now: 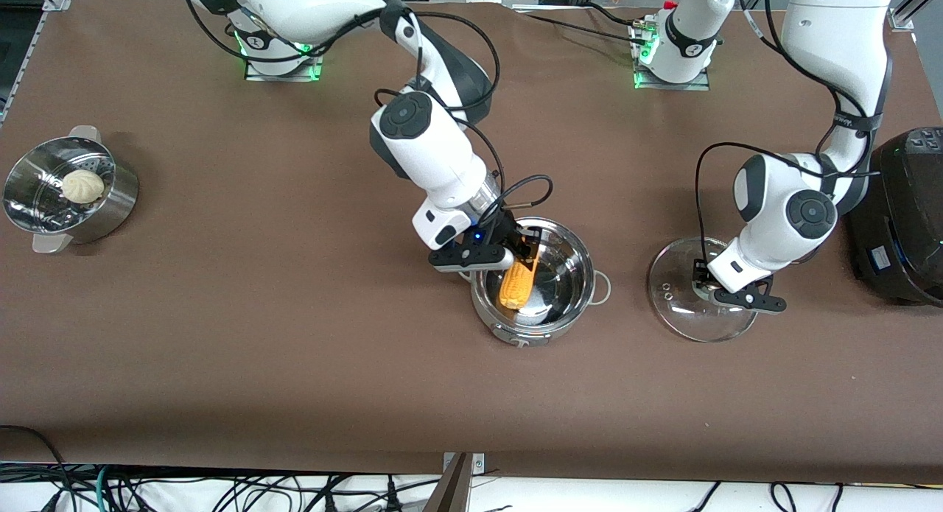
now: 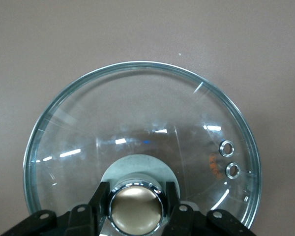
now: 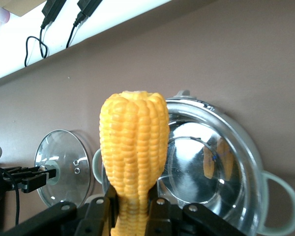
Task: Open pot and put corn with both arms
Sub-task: 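Lower the corn into the pot while the left gripper sets the lid down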
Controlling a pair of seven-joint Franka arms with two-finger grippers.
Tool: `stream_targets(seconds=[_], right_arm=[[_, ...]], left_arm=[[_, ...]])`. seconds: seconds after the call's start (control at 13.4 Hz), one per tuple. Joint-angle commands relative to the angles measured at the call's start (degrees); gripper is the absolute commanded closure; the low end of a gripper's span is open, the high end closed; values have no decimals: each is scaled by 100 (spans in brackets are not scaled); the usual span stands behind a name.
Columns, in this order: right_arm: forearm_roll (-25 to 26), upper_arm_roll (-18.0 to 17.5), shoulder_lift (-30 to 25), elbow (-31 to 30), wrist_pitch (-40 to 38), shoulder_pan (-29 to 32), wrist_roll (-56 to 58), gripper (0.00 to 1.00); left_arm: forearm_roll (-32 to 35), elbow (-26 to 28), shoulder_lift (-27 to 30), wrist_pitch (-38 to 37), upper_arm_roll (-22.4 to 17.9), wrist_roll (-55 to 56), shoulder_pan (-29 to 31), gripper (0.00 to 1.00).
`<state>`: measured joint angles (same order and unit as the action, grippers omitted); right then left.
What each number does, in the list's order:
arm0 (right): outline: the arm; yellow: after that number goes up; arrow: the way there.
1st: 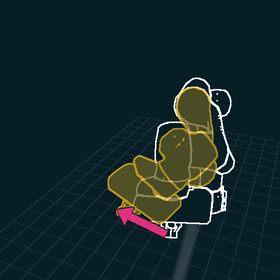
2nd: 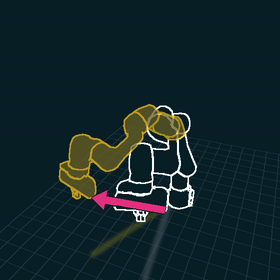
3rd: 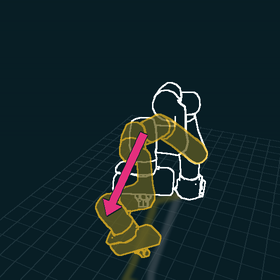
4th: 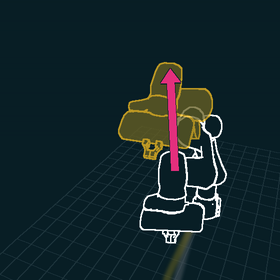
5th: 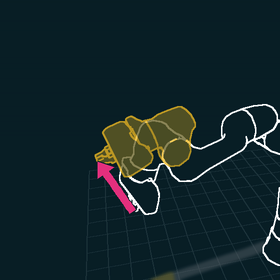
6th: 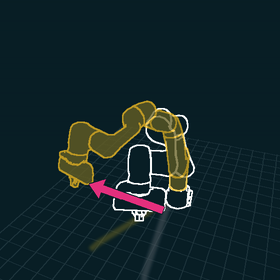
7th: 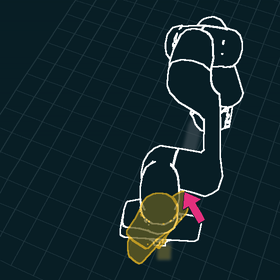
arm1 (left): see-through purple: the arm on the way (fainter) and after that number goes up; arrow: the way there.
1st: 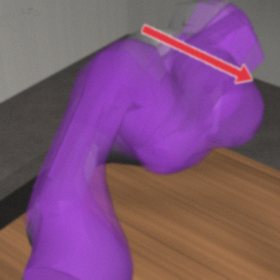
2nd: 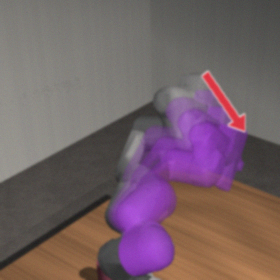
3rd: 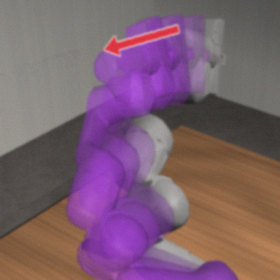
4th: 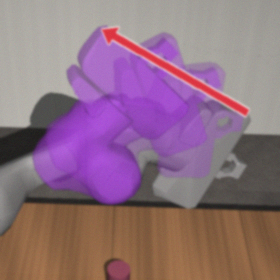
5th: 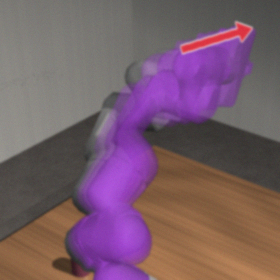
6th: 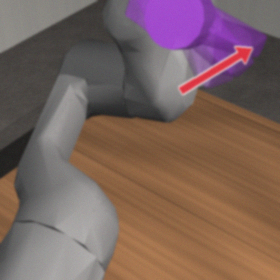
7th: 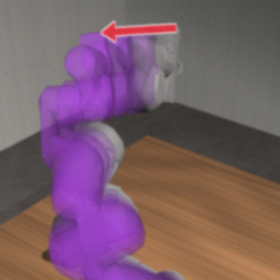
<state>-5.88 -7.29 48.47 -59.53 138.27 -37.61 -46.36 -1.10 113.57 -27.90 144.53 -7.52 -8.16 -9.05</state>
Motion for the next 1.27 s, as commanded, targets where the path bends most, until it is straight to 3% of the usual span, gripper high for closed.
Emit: stream_targets(seconds=[0.0,0.3,0.45,0.52,0.75,1.05,1.2], right_arm=[[104,-36,495,504,-45,8,-32,100],[359,-44,724,530,-230,-62,-5,100],[359,-79,882,766,-230,-62,4,100],[359,-88,944,811,-221,-71,-5,100],[359,-97,997,811,-125,-141,-5,100],[351,-97,1067,803,122,-211,-31,100],[351,-97,1111,794,191,-212,-31,80]], left_arm=[[110,-272,-223,163,-21,-177,53,100],[22,-450,-471,190,-188,-397,53,100],[92,-441,-462,190,-188,-388,44,41],[93,-424,-444,181,-188,-380,44,0],[101,-39,-42,119,-188,-327,105,0],[101,893,1152,76,-162,-353,316,0],[93,965,1584,75,-136,-371,378,0]])
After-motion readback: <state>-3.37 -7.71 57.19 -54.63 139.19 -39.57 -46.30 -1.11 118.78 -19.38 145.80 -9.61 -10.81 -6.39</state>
